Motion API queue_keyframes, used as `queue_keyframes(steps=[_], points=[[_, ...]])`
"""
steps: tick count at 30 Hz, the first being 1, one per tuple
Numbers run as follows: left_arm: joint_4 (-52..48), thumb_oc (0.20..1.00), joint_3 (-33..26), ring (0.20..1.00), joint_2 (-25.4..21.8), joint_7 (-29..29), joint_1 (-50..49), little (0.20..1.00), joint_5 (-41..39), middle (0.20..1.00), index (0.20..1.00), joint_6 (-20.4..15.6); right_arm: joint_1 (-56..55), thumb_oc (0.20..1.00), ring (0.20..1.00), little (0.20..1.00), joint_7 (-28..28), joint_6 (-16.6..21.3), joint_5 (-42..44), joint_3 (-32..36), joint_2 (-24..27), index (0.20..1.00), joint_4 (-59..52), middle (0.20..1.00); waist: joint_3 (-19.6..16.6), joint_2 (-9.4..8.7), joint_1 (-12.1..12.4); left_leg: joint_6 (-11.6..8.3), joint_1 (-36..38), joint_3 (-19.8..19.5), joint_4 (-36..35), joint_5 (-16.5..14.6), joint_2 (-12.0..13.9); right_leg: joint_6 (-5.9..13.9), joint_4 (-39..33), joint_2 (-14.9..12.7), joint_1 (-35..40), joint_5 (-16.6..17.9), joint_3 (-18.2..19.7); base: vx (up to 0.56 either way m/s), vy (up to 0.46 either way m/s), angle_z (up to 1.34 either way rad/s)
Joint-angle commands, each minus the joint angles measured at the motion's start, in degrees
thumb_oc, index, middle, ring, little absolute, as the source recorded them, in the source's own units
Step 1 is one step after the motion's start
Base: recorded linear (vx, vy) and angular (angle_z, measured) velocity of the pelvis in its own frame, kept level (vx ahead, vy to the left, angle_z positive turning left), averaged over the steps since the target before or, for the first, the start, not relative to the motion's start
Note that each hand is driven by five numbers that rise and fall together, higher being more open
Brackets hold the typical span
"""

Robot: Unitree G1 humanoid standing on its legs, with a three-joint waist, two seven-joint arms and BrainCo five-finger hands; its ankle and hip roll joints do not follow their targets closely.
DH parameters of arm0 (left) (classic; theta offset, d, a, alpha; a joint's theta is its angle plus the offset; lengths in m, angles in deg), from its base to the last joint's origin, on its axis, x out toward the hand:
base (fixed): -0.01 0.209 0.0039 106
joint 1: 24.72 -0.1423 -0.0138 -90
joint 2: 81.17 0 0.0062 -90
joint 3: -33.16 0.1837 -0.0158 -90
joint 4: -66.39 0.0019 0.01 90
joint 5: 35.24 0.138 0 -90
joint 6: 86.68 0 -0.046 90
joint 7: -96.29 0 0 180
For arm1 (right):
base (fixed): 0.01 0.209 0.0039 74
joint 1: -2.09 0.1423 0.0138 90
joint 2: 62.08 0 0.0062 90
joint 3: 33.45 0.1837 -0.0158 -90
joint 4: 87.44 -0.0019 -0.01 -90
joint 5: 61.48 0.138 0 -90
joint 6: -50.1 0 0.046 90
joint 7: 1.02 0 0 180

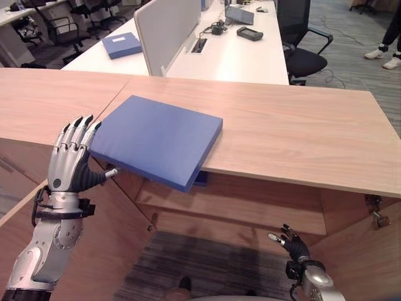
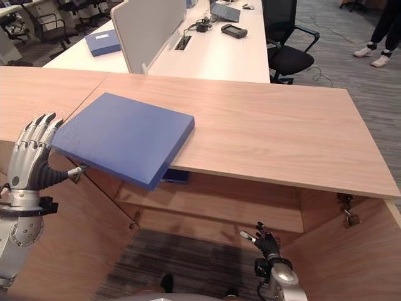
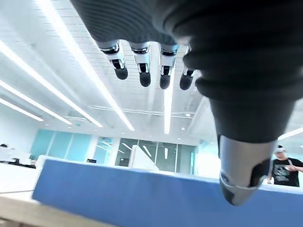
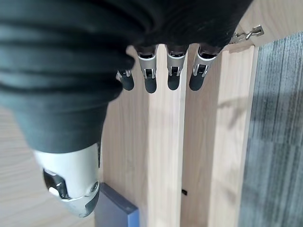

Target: Put the empty folder in the office cabinet

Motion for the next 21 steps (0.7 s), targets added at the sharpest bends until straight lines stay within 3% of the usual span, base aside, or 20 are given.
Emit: queue_keyframes(steps=[1,21], points=[[-0.66,1.0,-0.64,1.0,-3.62,-0.33,3.58,1.0,2.67,1.0,1.0,-0.89,2.79,1.0,1.0,1.0,-0.8,3.46,1.21,-1.81,1.71,1.0,-1.83,1.0,-1.4,-1.04,-0.54,-4.65,3.45,1.27,2.91,-5.65,5.55,2.76,1.61,-0.89,1.45,-4.84,2.16,0.01,0.01,-0.1],[0.64,1.0,0.33,1.0,-5.44,3.36,2.29,1.0,0.23,1.0,1.0,-2.54,2.22,1.0,1.0,1.0,-0.97,2.97,3.13,-1.22,0.33,1.0,-0.28,1.0,-1.44,-0.3,-1.4,-4.73,4.6,3.01,1.66,-5.51,5.6,3.22,0.86,-0.83,0.91,-4.14,3.91,0.0,0.005,-0.06]])
